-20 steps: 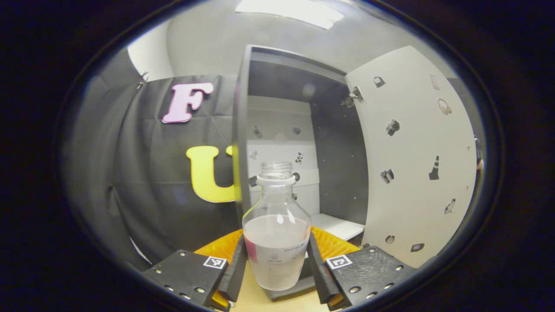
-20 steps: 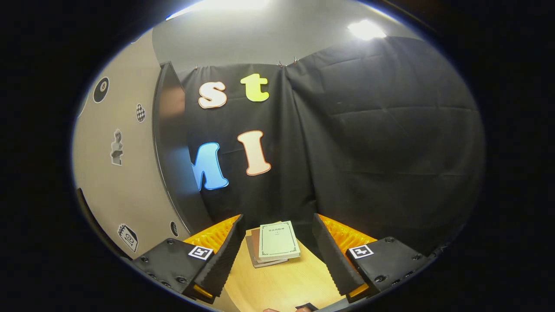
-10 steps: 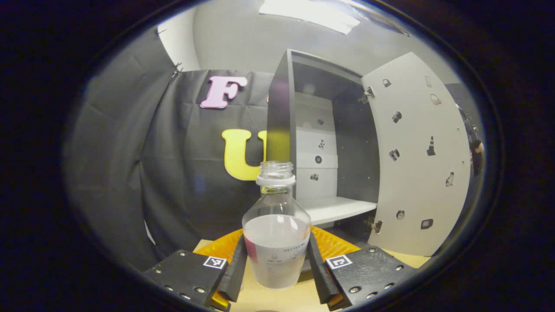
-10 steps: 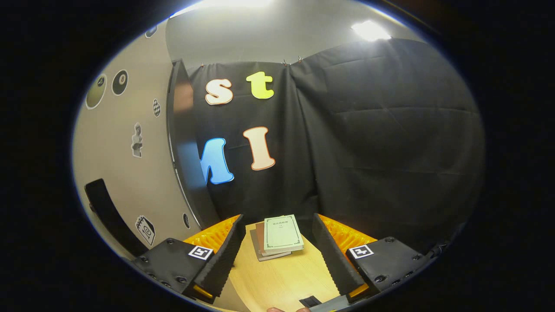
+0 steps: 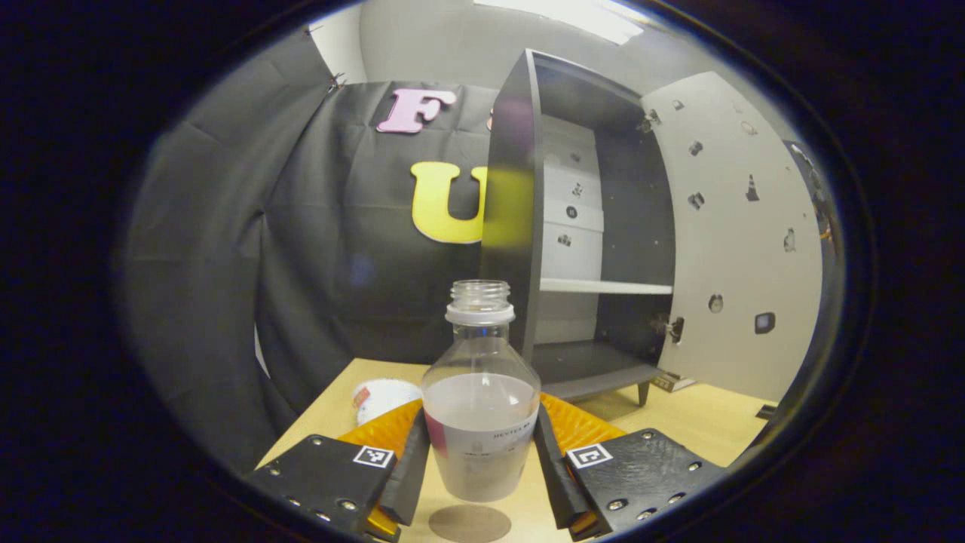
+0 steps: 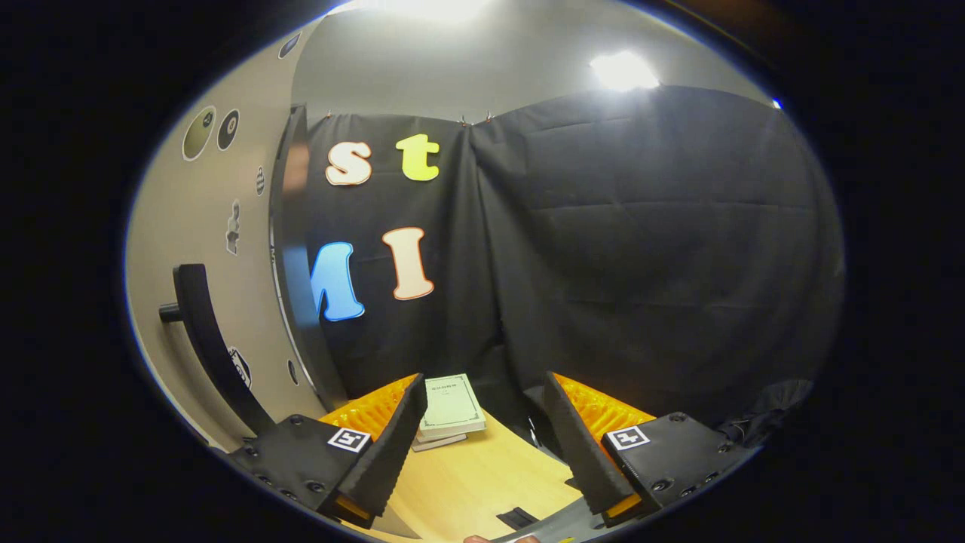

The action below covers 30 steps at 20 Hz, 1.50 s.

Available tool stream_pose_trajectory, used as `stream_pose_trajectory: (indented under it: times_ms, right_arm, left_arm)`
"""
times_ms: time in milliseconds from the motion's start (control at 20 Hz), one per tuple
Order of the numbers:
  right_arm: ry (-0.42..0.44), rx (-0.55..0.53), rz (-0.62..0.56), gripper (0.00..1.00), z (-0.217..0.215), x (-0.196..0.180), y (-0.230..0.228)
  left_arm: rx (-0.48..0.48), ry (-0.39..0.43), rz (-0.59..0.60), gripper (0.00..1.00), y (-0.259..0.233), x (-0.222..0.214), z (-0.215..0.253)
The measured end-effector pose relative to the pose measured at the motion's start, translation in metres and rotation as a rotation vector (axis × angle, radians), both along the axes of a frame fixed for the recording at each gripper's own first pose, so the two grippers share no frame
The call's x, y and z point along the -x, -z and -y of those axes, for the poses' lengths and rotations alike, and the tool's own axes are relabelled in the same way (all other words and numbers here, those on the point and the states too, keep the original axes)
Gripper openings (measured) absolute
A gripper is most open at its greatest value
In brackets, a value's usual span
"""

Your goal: Open the cabinet door with the right hand, grasp the bottle in the cabinet with the left hand and place it on the coaster, then close the cabinet door with the right hand.

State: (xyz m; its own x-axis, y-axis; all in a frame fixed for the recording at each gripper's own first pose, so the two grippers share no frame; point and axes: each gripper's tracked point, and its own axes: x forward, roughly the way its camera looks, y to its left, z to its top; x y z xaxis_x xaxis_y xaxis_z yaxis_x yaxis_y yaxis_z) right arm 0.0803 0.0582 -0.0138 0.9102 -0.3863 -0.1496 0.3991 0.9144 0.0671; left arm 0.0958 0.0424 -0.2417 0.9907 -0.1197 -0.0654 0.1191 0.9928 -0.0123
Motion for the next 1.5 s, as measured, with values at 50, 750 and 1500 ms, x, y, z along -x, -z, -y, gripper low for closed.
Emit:
stream_pose_trajectory:
  times_ms: [50,750,1500]
  right_arm:
    - [0.016,-0.001,-0.012,0.92,0.004,0.005,0.002]
    - [0.141,-0.204,-0.045,0.98,0.03,0.034,0.022]
    - [0.095,-0.072,-0.081,0.98,0.003,0.037,0.039]
  left_arm:
    - [-0.007,-0.003,-0.017,0.66,0.015,-0.001,0.002]
    - [-0.034,-0.07,-0.134,0.7,0.127,0.017,-0.004]
    - [-0.128,-0.054,-0.175,0.83,0.109,0.03,0.0]
